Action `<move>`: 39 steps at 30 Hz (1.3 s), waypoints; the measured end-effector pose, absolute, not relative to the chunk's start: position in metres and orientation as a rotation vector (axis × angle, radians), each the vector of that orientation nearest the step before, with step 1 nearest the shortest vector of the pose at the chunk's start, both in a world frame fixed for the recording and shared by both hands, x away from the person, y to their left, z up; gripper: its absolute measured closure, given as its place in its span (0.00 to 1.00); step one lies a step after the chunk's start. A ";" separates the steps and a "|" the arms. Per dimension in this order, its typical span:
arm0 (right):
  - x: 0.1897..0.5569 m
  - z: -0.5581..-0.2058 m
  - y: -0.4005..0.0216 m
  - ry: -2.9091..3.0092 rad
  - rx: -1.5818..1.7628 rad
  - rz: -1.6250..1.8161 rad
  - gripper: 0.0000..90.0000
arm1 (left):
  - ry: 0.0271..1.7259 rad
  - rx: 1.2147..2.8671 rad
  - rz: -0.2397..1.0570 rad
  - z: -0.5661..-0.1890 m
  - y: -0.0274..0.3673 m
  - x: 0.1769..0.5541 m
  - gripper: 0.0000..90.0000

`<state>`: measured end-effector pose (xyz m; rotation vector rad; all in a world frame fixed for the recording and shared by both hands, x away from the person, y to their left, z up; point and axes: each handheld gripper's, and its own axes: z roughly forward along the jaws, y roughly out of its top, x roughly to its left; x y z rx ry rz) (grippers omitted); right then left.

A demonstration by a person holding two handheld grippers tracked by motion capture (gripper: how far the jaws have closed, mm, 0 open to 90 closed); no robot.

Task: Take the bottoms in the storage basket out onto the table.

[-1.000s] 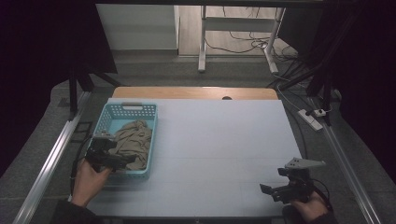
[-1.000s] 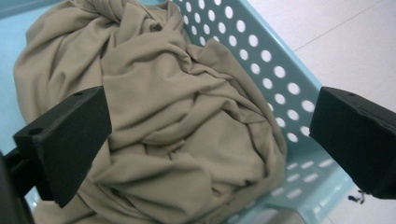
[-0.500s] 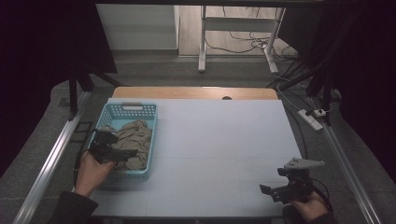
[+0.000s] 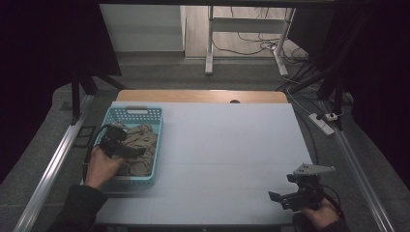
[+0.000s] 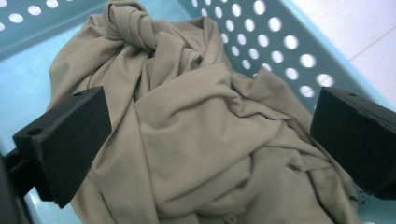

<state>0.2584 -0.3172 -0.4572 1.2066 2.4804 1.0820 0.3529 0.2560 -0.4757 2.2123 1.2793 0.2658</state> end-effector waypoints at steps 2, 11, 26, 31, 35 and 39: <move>0.258 -0.457 -0.317 2.480 1.207 1.083 0.00 | 1.284 2.246 0.280 -0.480 0.255 0.357 0.00; 0.258 -0.457 -0.317 2.481 1.207 1.084 0.00 | 1.335 2.328 0.185 -0.500 0.253 0.373 0.00; 0.258 -0.457 -0.317 2.485 1.201 1.082 0.00 | 1.452 2.382 0.081 -0.517 0.243 0.387 0.00; 0.259 -0.458 -0.315 2.491 1.196 1.069 0.00 | 1.482 2.409 0.127 -0.517 0.238 0.387 0.05; 0.259 -0.458 -0.315 2.493 1.189 1.066 0.00 | 1.480 2.467 0.224 -0.513 0.235 0.383 0.28; 0.259 -0.458 -0.315 2.494 1.188 1.067 0.00 | 1.495 2.480 0.271 -0.510 0.236 0.383 0.56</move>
